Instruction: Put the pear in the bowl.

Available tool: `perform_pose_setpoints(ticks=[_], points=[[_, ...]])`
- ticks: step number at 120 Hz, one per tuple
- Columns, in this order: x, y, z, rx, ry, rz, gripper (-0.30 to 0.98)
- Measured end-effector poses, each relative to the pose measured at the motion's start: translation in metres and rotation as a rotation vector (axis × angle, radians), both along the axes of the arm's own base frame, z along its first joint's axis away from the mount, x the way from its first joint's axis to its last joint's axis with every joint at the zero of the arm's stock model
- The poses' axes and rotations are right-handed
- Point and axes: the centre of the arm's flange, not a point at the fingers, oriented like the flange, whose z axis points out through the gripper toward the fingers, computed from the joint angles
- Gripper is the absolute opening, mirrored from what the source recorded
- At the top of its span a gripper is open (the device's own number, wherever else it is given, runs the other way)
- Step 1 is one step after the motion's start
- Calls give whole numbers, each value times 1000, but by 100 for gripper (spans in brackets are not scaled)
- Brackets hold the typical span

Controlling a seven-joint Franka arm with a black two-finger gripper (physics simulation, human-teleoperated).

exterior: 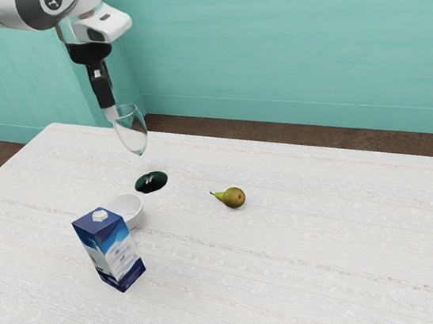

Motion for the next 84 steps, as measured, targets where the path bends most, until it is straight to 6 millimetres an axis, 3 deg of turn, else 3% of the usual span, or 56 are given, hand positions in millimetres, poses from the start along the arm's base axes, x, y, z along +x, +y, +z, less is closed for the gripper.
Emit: perform_pose_setpoints(ticks=[29, 45, 53, 62, 84], points=[[2, -2, -5, 2, 12, -31, 69], [18, -19, -40, -27, 75, -170, 69], [27, -43, -56, -31, 88, -291, 69], [54, -72, -77, -22, 89, -408, 69], [124, -98, -146, 6, 93, -522, 68]])
